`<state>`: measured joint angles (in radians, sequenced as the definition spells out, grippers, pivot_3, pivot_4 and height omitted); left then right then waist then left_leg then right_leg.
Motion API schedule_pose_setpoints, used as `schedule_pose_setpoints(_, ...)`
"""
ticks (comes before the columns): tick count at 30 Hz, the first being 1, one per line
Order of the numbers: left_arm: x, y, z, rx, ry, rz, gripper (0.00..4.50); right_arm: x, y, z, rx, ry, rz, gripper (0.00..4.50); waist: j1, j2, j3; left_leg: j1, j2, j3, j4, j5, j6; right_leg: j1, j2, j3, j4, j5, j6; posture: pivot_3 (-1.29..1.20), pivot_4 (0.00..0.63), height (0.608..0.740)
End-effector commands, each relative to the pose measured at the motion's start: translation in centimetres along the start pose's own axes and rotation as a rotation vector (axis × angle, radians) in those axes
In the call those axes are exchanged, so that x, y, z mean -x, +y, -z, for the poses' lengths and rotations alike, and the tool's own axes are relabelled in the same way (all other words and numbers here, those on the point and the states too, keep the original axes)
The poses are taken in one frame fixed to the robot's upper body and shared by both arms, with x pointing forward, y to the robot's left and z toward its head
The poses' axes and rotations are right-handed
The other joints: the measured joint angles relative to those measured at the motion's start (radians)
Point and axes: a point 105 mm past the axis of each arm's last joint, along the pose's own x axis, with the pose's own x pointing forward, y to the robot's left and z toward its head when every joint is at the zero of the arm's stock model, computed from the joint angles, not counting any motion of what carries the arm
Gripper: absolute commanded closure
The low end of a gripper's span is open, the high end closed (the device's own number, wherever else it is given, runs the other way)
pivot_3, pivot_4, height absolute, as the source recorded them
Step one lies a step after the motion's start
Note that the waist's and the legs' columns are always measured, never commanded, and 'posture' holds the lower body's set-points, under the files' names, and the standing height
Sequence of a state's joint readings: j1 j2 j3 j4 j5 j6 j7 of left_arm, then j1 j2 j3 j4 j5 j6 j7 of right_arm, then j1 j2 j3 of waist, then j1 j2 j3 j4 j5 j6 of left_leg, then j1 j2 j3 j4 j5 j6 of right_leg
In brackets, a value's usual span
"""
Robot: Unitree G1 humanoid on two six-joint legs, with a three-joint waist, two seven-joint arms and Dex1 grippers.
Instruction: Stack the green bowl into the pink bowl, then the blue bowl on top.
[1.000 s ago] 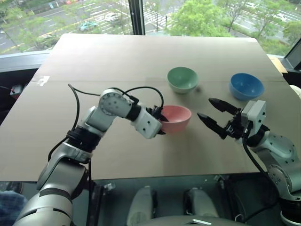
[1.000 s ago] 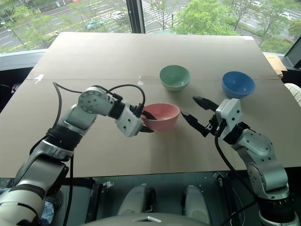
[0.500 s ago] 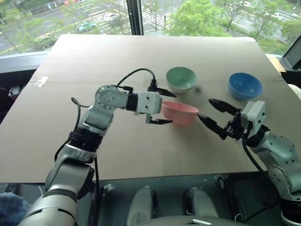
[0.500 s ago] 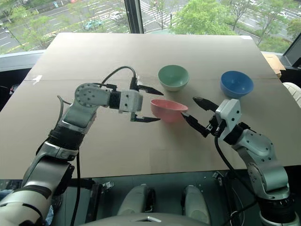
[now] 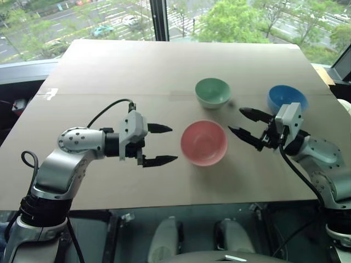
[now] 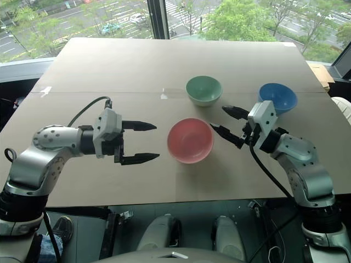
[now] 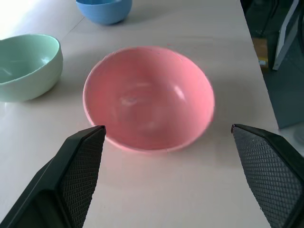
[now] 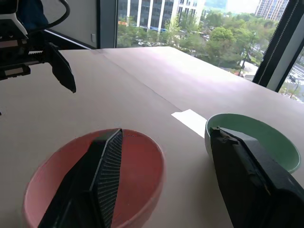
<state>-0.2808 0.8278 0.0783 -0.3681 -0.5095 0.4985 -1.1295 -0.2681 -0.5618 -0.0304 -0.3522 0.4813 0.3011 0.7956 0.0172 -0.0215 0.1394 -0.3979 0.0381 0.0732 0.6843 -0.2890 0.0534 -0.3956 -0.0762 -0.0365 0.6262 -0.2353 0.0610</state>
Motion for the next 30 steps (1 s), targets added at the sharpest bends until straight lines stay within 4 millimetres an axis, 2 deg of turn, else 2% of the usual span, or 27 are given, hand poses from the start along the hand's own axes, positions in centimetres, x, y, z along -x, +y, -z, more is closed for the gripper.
schedule_pose_setpoints(1, 1.2, 0.1, -1.2, -0.012, -0.036, -0.091, 0.03, -0.4, -0.1, -0.7, 0.036, -0.029, -0.026, 1.44, -0.002, 0.0, 0.0, 0.0, 0.0, 0.0, 0.0, 0.0, 0.0, 0.0, 0.0, 0.0, 0.0, 0.0, 0.0, 0.0, 0.15, 0.738)
schedule_pose_setpoints(7, 3.1, -0.8, -4.0, 0.105, -0.22, -0.17, 0.03, -1.0, 0.1, -0.5, 0.075, -0.005, -0.071, 1.44, -0.005, 0.0, 0.0, 0.0, 0.0, 0.0, 0.0, 0.0, 0.0, 0.0, 0.0, 0.0, 0.0, 0.0, 0.0, 0.0, 0.15, 0.738)
schedule_pose_setpoints(11, 4.9, -1.6, -5.2, 0.185, -0.299, -0.2, 0.03, -2.3, -1.4, 1.5, 0.167, 0.149, -0.042, 1.44, -0.008, 0.0, 0.0, 0.001, 0.0, 0.001, 0.0, 0.0, 0.0, 0.0, -0.001, 0.0, 0.0, 0.0, 0.0, 0.0, 0.15, 0.738)
schedule_pose_setpoints(16, 7.1, -0.6, -3.4, 0.255, -0.277, -0.387, 0.03, -6.0, -3.8, 1.4, 0.263, 0.183, -0.004, 1.44, -0.023, 0.001, 0.001, 0.002, -0.001, 0.001, 0.0, 0.001, -0.001, 0.0, -0.001, 0.001, 0.001, 0.0, 0.0, 0.0, 0.15, 0.738)
schedule_pose_setpoints(22, 8.6, -0.2, -1.9, 0.258, -0.247, -0.515, 0.03, -10.2, -6.9, 1.4, 0.385, 0.259, 0.052, 1.44, -0.032, 0.001, 0.001, 0.001, -0.001, 0.0, -0.002, 0.001, -0.001, 0.0, -0.001, -0.001, 0.0, 0.0, 0.0, 0.0, 0.15, 0.738)
schedule_pose_setpoints(24, 8.9, 0.0, -1.8, 0.253, -0.248, -0.541, 0.03, -10.9, -7.5, 1.5, 0.399, 0.272, 0.063, 1.44, -0.031, 0.001, 0.001, 0.001, -0.001, 0.001, -0.003, 0.001, -0.001, -0.001, -0.001, 0.0, -0.001, 0.0, 0.0, 0.0, 0.15, 0.738)
schedule_pose_setpoints(30, 9.9, -0.1, -1.5, 0.228, -0.23, -0.592, 0.03, -13.1, -8.1, 3.8, 0.455, 0.41, 0.009, 1.44, -0.037, 0.002, 0.002, 0.001, -0.001, 0.001, -0.004, 0.001, -0.002, -0.001, -0.001, -0.001, -0.001, 0.0, 0.0, 0.0, 0.15, 0.738)
